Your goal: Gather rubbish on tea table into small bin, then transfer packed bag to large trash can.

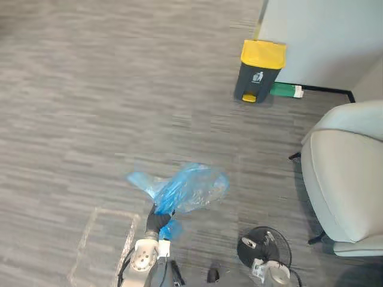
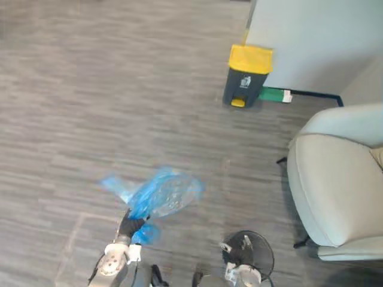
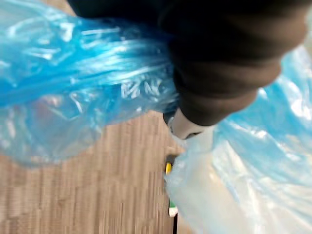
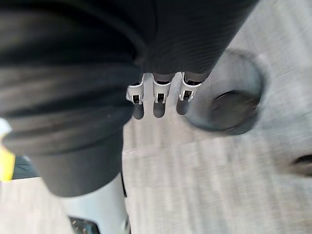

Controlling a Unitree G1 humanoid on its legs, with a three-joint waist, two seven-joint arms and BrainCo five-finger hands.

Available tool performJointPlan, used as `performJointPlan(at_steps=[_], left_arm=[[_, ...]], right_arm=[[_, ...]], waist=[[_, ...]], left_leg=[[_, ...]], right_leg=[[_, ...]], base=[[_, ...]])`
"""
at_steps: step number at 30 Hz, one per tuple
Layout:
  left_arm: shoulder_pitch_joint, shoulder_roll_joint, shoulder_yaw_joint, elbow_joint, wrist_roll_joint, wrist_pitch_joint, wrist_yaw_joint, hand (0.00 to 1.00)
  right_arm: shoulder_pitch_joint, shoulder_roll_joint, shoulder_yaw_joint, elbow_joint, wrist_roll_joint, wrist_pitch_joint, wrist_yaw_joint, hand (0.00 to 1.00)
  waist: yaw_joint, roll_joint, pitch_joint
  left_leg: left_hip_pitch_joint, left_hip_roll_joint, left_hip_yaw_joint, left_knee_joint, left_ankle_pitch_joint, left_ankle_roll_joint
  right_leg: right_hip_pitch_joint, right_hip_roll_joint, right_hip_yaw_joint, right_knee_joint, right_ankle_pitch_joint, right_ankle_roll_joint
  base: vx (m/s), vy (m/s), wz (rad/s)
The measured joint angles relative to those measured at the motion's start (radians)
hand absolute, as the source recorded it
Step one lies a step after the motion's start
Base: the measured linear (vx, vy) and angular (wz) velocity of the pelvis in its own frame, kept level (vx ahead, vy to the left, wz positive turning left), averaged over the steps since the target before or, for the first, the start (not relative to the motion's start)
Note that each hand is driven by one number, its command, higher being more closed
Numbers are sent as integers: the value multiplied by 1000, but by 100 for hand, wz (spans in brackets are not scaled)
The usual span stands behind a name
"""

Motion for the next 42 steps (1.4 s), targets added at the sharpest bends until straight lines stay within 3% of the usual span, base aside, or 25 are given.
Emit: performJointPlan(at_steps=[1, 2, 3, 4, 8, 10, 11, 12, 14, 17, 19, 20, 21, 24, 25, 27, 29, 30, 33, 35, 36, 37, 39, 40, 42], left_arm=[[-2, -4, 0, 0, 1, 0, 1, 100], [-3, -5, 0, 0, 1, 0, 1, 100], [-4, -17, 6, 8, 2, -1, 4, 100], [-9, -18, 7, 22, 3, -1, 11, 100], [-37, -1, 19, 42, 3, 5, 12, 100], [-23, 0, 11, 28, 3, 5, 12, 100], [-24, 4, 10, 24, 3, 5, 13, 100], [-27, 12, 8, 15, 4, 4, 20, 100], [-37, 13, 7, -3, 4, 4, 33, 100], [-56, 17, 17, 4, 3, 4, 32, 100], [-75, 21, 33, 27, 3, 4, 33, 100], [-79, 27, 39, 32, 3, 4, 33, 100], [-89, 21, 39, 55, 3, 4, 34, 100], [-95, 9, 35, 60, 2, 3, 32, 100], [-95, 6, 35, 59, 0, 4, 31, 100], [-75, -21, 37, 44, -10, 3, 29, 100], [-40, -57, 32, -13, -27, -3, 25, 100], [-32, -65, 32, -23, -29, -3, 24, 100], [6, -72, 36, -34, -38, -2, 18, 100], [18, -75, 35, -34, -39, 1, 13, 100], [17, -76, 36, -34, -39, 1, 12, 100], [15, -83, 39, -33, -38, 1, 12, 100], [13, -89, 37, -27, -36, 1, 12, 100], [6, -80, 37, -8, -35, 6, 11, 100], [-4, -70, 36, -13, -35, 12, 12, 100]], right_arm=[[-16, -3, -1, 6, -1, 1, -8, 0], [-16, -3, -1, 6, -1, 1, -8, 0], [-21, -12, -5, 24, -2, -1, -14, 0], [-53, -27, 0, 81, -8, 5, -20, 0], [-55, -2, 5, 82, -14, 13, -20, 0], [-47, 3, 6, 81, -15, 12, -20, 0], [-46, 6, 7, 81, -17, 12, -20, 0], [-43, 9, 11, 80, -29, 12, -20, 0], [-40, 9, 17, 80, -52, 13, -21, 0], [-52, 4, 20, 83, -52, 13, -20, 0], [-62, 1, 21, 84, -52, 13, -21, 0], [-58, 0, 23, 85, -52, 13, -21, 0], [-50, -31, 37, 96, -53, 14, -24, 0], [-74, -38, 39, 79, -53, 17, -22, 0], [-71, -35, 40, 74, -53, 17, -21, 0], [-36, -32, 50, 16, -51, 21, -20, 0], [-13, -32, 61, -65, -48, 14, -21, 0], [-13, -33, 61, -78, -48, 12, -21, 0], [-19, -33, 56, -77, -48, 14, -23, 0], [-13, -35, 41, -69, -49, 17, -27, 0], [-15, -35, 36, -65, -49, 17, -27, 0], [-24, -35, 29, -44, -50, 17, -28, 0], [-37, -42, 5, 11, -50, 24, -28, 0], [-47, -27, 2, 38, -51, 33, -29, 0], [-34, -16, 0, 40, -53, 33, -26, 0]], waist=[[9, -14, 6], [10, -14, 6], [18, 0, 0], [27, 2, -7], [20, -30, -7], [20, -25, -3], [19, -19, 1], [6, -12, 4], [-4, -6, 9], [-20, 2, 17], [-45, 4, 23], [-51, -16, 20], [-59, 5, 24], [-53, 31, 25], [-54, 31, 26], [-44, 36, 34], [-9, 40, 33], [2, 34, 35], [41, 21, 34], [47, 17, 33], [47, 17, 33], [53, 19, 27], [65, 33, 11], [59, -7, 0], [59, -30, -4]], left_leg=[[-39, -51, -84, -140, 24, -30], [-43, -57, -95, -161, 30, -35], [-39, -91, -180, -340, 110, -62], [-29, -100, -211, -407, 242, -60], [14, -126, -117, -381, 162, -14], [124, -136, -65, -431, 128, 5], [188, -139, -42, -469, 120, 6], [253, -146, -37, -523, 118, 9], [329, -147, -32, -588, 111, 6], [413, -126, -22, -627, 71, -13], [454, -120, -33, -657, 67, -19], [484, -129, -47, -672, 61, -29], [533, -114, -78, -679, 33, -70], [501, -70, -109, -517, 71, -93], [491, -63, -108, -463, 79, -97], [381, 3, -111, -74, 211, -101], [197, 65, -88, 258, 146, -91], [155, 72, -76, 277, 126, -79], [23, 57, -37, 80, 75, -42], [-4, -30, -56, -271, 115, -45], [-2, -37, -62, -314, 127, -45], [-2, -73, -74, -452, 180, -44], [21, -110, -108, -599, 401, -22], [31, -144, -89, -600, 407, 17], [60, -171, -58, -563, 315, 35]], right_leg=[[21, -42, 34, -14, -13, 22], [22, -46, 37, -15, -15, 25], [26, -56, 67, -24, -19, 36], [36, -69, 128, -37, -50, 93], [-29, -127, 166, 122, -14, 146], [-146, -142, 186, 426, 38, 228], [-222, -139, 178, 598, 39, 231], [-292, -139, 115, 717, 19, 197], [-374, -123, 31, 743, -15, 153], [-477, -70, -85, 529, -35, 114], [-498, -30, -102, 244, 73, 95], [-490, -14, -94, 96, 174, 89], [-473, 11, -80, 83, 330, -3], [-463, 27, -98, 197, 199, -33], [-444, 32, -102, 199, 185, -36], [-290, 55, -99, 147, 143, -51], [-153, 80, -54, 57, 116, -70], [-130, 82, -41, 45, 101, -81], [-33, 69, 25, -8, 58, -68], [27, 36, 68, -11, 14, -33], [35, 33, 73, -12, 9, -26], [56, 23, 95, -29, -2, -7], [90, 14, 146, -43, -41, 54], [90, -31, 159, -32, -49, 80], [70, -70, 163, 65, -24, 124]], base=[[286, 177, -40], [356, 262, -58], [433, 404, -92], [433, 404, -91], [394, 306, -62], [343, 242, -71], [345, 218, -56], [331, 193, -36], [350, 100, -13], [422, -12, -5], [499, -94, 26], [555, -163, 38], [557, -153, 24], [559, -207, 4], [525, -233, 12], [507, -172, -8], [456, -65, -50], [381, -33, -58], [413, 45, -56], [534, 142, -46], [469, 159, -38], [505, 205, -52], [616, 271, -63], [585, 268, -27], [602, 272, -25]])
